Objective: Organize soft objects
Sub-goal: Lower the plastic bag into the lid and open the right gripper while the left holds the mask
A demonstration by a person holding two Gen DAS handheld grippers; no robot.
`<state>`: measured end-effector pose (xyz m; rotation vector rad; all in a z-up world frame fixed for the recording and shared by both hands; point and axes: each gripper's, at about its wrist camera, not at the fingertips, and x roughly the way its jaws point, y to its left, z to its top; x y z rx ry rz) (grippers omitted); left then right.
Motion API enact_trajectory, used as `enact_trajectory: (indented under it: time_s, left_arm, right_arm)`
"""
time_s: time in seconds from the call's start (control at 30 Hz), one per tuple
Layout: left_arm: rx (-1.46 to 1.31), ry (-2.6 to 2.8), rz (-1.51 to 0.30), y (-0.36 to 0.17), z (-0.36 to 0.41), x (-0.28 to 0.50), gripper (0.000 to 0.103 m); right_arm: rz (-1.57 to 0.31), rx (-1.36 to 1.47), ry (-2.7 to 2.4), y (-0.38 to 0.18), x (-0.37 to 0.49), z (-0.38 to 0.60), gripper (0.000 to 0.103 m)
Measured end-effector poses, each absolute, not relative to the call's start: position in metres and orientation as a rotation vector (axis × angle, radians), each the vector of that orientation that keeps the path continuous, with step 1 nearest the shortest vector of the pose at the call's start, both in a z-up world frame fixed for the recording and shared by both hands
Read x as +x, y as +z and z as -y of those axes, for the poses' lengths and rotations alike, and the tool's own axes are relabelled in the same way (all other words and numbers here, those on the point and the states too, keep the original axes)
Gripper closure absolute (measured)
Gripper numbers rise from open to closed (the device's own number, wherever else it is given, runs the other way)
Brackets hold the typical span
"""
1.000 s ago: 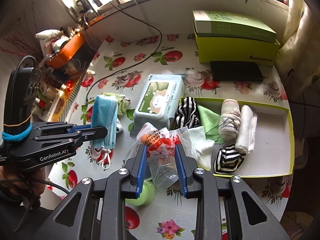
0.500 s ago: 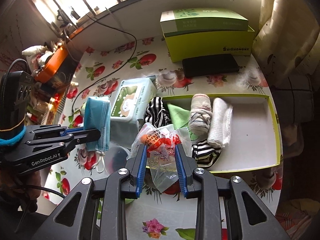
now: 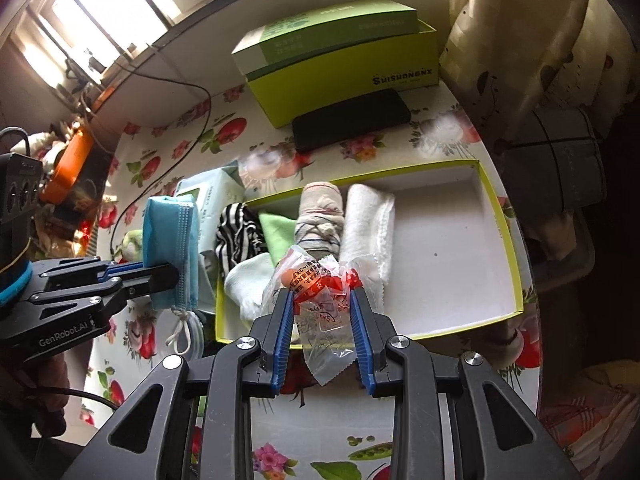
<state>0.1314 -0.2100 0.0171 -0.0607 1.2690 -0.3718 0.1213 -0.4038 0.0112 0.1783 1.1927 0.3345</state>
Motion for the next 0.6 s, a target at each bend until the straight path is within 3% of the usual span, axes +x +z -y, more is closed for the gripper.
enact_trajectory:
  time_s: [0.6]
  left_arm:
    - [-0.041,-0.434,-1.284,0.01,0.245,0.153,0.093]
  right_arm:
    - [-1.296,0.143,0.147,-0.045,0.151,0.457,0.073]
